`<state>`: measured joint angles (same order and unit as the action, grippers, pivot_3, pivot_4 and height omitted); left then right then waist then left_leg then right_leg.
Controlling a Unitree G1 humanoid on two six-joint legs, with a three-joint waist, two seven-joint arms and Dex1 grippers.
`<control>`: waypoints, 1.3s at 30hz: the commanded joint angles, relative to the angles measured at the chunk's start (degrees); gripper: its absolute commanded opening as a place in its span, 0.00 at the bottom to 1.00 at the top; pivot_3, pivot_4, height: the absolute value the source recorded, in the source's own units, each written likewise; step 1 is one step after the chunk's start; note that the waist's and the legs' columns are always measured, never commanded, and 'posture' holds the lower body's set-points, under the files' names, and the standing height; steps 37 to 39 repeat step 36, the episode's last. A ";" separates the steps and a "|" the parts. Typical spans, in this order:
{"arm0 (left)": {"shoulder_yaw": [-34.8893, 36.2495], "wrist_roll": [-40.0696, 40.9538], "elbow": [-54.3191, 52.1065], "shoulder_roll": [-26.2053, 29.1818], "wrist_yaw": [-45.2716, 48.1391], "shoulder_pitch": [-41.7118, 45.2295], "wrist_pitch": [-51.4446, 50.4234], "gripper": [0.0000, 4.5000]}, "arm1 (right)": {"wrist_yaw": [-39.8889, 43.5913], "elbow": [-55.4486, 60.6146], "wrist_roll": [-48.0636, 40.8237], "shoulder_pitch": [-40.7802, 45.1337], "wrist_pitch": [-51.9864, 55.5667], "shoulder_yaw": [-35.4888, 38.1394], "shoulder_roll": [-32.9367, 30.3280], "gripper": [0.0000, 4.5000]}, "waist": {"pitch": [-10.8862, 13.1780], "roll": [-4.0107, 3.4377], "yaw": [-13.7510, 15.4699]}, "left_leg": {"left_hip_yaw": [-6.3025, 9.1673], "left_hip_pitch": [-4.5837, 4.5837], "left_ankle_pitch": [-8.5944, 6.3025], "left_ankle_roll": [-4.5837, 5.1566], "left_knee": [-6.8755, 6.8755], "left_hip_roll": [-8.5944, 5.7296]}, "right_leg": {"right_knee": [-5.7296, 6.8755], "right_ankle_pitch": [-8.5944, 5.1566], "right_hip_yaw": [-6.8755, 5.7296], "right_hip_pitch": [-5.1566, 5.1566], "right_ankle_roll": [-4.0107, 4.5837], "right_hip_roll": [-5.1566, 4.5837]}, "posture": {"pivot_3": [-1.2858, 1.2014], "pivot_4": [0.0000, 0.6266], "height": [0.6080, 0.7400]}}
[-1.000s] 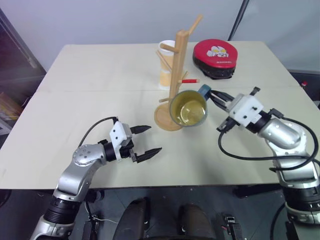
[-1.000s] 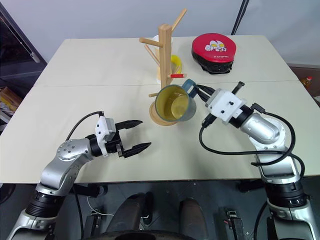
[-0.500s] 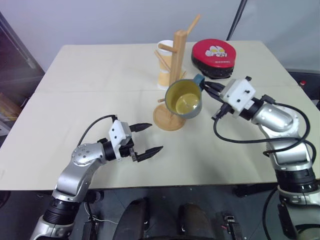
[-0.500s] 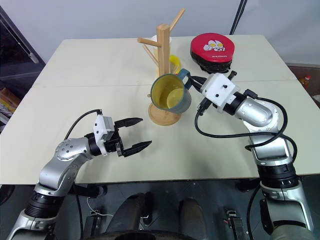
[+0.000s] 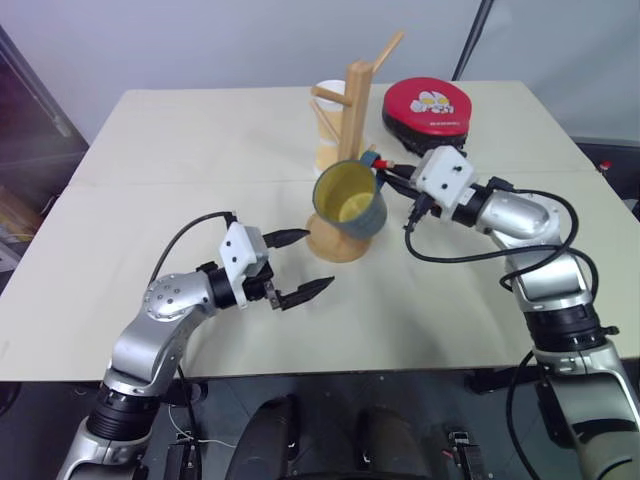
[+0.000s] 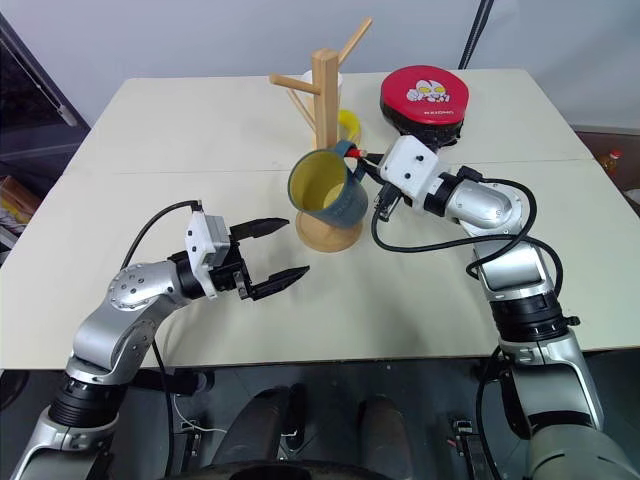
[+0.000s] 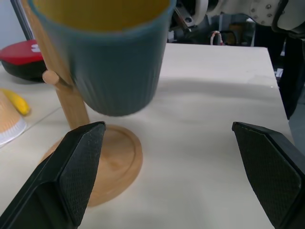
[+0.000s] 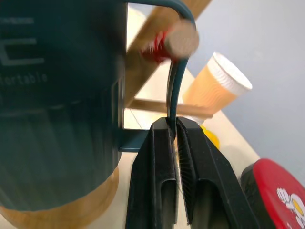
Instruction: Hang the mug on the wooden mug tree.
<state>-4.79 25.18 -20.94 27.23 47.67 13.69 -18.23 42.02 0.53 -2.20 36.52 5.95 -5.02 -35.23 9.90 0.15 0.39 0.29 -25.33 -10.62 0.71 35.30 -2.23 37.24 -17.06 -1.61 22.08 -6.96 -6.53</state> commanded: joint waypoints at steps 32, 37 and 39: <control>12.05 -6.73 14.64 -8.16 -22.99 -3.07 4.15 1.00 | -14.07 5.14 -13.26 -31.30 -0.44 21.18 14.90 0.93 | 0.00 0.01 0.10 | -0.01 0.03 -0.01 0.02 -0.02 0.00 | 0.01 0.01 0.01 -0.04 -0.02 0.02 | 0.52 0.24 1.00; 13.11 -6.85 16.30 -8.52 -23.51 -3.80 5.79 1.00 | -14.77 4.04 -13.49 -30.81 -1.59 20.71 15.25 0.93 | 0.00 0.01 0.14 | 0.00 0.04 -0.01 0.01 -0.01 0.00 | 0.02 0.01 0.01 -0.03 -0.02 0.03 | 0.52 0.24 1.00; 13.11 -6.85 16.30 -8.52 -23.51 -3.80 5.79 1.00 | -14.77 4.04 -13.49 -30.81 -1.59 20.71 15.25 0.93 | 0.00 0.01 0.14 | 0.00 0.04 -0.01 0.01 -0.01 0.00 | 0.02 0.01 0.01 -0.03 -0.02 0.03 | 0.52 0.24 1.00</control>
